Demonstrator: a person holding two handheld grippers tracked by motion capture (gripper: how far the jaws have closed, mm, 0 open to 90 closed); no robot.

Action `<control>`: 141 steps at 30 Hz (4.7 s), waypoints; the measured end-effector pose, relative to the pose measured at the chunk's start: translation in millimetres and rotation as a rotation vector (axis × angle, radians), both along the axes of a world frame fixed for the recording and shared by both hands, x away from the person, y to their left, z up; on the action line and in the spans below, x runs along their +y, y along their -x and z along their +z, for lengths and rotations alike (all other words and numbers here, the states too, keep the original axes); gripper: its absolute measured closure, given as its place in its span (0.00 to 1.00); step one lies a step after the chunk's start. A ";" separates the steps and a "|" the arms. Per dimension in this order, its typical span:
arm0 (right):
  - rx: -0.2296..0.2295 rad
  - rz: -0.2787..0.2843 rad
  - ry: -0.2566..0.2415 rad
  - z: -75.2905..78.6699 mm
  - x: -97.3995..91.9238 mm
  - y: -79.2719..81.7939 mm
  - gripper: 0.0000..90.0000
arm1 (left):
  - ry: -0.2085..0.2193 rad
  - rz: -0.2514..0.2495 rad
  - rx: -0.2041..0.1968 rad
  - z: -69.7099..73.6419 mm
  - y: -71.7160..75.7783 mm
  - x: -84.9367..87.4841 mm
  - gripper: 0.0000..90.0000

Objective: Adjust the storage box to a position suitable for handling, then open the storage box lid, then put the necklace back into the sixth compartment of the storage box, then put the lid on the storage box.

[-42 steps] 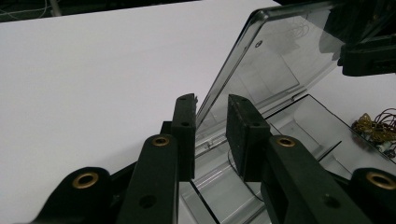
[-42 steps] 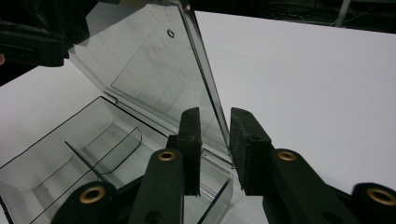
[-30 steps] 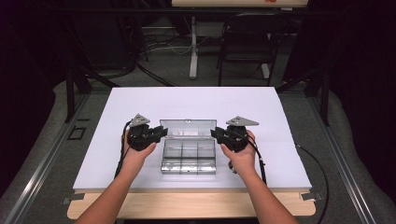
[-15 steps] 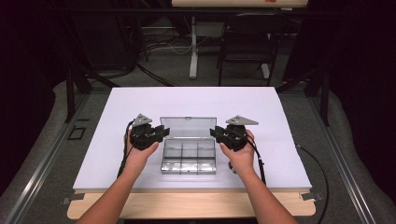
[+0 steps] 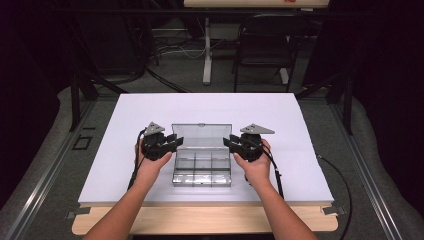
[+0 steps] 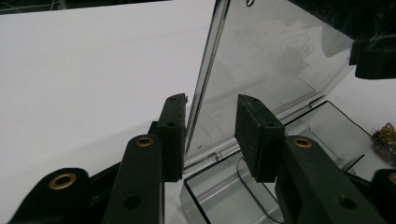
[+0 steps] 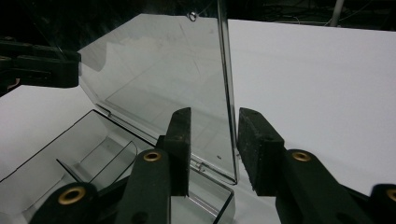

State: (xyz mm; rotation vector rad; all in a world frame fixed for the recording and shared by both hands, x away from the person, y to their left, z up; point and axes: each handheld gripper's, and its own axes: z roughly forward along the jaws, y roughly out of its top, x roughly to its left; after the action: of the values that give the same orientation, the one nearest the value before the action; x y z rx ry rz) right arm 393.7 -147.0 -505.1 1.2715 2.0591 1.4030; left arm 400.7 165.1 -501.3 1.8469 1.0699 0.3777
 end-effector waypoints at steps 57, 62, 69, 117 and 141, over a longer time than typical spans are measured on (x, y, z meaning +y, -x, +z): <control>0.015 -0.060 -0.003 -6.0 9.0 -13.9 0.66 | 0.071 0.015 0.061 -17.1 -20.8 -5.6 0.60; 0.018 -0.062 0.004 -6.2 9.2 -15.7 0.66 | 0.079 0.016 0.068 -18.0 -22.8 -5.2 0.60; 0.027 -0.069 0.009 -7.9 10.3 -19.7 0.66 | 0.087 0.022 0.079 -19.9 -26.6 -5.9 0.60; 0.102 -0.075 -0.027 -21.5 9.5 -38.4 0.62 | 0.114 0.034 0.122 -33.8 -41.4 -6.9 0.58; 0.150 -0.083 -0.030 -29.0 10.4 -44.8 0.62 | 0.146 0.032 0.169 -40.5 -47.5 -4.4 0.57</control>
State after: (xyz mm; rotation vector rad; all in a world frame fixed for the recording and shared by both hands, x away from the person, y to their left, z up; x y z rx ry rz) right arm 438.5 -136.6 -534.1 1.4993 2.0607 1.3433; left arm 448.3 160.7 -541.7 1.7565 1.2099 0.1583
